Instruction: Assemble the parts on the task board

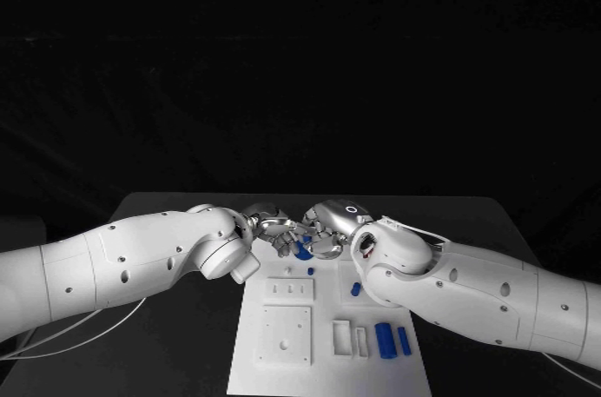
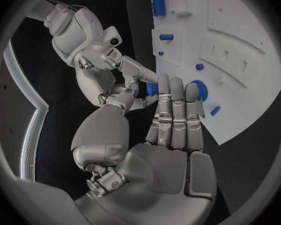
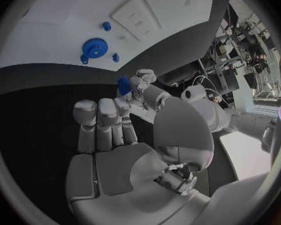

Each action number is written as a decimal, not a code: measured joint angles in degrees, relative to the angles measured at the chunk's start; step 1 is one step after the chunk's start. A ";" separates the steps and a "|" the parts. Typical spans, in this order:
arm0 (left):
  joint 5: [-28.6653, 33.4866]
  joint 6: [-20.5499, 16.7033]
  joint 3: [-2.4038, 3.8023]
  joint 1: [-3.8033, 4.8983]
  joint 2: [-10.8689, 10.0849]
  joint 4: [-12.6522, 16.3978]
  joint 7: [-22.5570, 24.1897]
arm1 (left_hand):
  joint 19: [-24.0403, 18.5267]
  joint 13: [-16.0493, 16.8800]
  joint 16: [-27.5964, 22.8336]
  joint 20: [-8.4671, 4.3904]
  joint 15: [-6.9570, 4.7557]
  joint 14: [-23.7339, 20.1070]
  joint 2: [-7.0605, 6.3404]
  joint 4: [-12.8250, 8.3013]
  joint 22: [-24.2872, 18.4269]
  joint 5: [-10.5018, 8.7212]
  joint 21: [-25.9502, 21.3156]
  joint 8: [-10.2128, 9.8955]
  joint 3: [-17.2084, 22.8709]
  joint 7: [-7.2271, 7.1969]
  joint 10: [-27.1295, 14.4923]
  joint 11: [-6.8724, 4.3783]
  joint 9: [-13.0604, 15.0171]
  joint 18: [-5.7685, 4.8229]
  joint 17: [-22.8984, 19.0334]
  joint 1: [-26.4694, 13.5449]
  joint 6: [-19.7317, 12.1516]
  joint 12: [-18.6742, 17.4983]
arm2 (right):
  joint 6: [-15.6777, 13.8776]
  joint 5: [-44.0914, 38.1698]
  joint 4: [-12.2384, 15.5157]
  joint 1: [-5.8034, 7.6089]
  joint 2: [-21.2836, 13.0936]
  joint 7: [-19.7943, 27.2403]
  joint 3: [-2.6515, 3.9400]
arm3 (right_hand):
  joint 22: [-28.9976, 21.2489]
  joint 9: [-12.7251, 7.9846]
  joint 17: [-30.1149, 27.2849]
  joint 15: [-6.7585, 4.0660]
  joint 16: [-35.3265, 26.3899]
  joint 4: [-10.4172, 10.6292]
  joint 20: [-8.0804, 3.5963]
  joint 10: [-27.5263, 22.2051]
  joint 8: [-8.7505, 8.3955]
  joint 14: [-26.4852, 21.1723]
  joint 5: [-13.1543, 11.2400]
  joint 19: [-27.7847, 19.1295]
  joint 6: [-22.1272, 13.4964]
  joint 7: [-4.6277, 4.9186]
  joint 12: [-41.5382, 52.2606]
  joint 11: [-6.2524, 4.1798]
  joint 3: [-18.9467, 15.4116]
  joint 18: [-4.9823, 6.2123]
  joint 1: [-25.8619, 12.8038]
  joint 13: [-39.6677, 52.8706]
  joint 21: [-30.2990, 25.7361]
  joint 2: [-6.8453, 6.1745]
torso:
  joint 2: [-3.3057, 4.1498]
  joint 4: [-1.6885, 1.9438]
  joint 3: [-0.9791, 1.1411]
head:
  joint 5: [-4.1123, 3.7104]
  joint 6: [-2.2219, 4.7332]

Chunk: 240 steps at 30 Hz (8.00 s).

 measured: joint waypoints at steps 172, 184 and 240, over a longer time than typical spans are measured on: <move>-28.76 -3.01 -4.10 -7.29 2.37 -1.69 -10.05 | -0.60 14.79 26.85 0.20 -6.36 5.33 2.80 -5.58 0.00 25.62 16.40 6.87 14.63 -1.63 6.28 -5.36 12.69 -2.62 1.21 -1.20 11.06 29.12 | -10.60 35.27 -19.14 2.30 -5.71 19.79 3.48 | 0.22 -1.49 -0.86 2.21 -7.94 3.24 2.96 -4.22 -3.94 -2.00 16.64 -3.99 -6.36 4.08 -5.38 2.36 -8.63 1.32 -1.88 -6.59 -6.88 -6.37 | -0.33 -0.05 0.09 | 1.35 -4.83; -28.60 -4.22 -4.18 -7.51 1.86 -0.24 -9.85 | -0.60 14.67 27.08 0.21 -6.37 5.33 3.06 -5.48 -0.01 25.13 16.40 6.88 14.59 -1.63 6.28 -5.35 12.69 -2.62 1.08 -1.46 11.06 29.12 | -10.56 35.27 -19.15 2.30 -5.76 19.78 3.48 | 0.27 -1.48 -0.80 2.29 -7.94 3.24 2.96 -4.22 -3.94 -2.08 16.64 -3.99 -6.42 4.04 -5.38 2.36 -8.63 1.33 -2.10 -6.59 -6.88 -6.15 | -0.33 -0.08 0.08 | 1.20 -4.70; -28.75 -7.27 -4.14 -8.37 2.30 -1.50 -9.21 | -0.60 14.01 27.30 0.21 -6.37 5.33 2.99 -5.41 0.00 23.65 16.84 6.53 14.83 -1.63 6.19 -5.26 16.46 -2.62 0.33 -1.38 11.07 29.55 | -10.12 35.26 -19.29 2.30 -5.67 19.45 3.48 | 0.47 -1.46 -0.67 2.23 -7.94 3.17 3.05 -4.21 -3.93 -2.03 17.52 -3.89 -6.33 4.08 -5.15 2.36 -9.19 1.34 -2.34 -6.81 -6.87 -5.91 | -0.32 -0.05 0.14 | 0.90 -4.92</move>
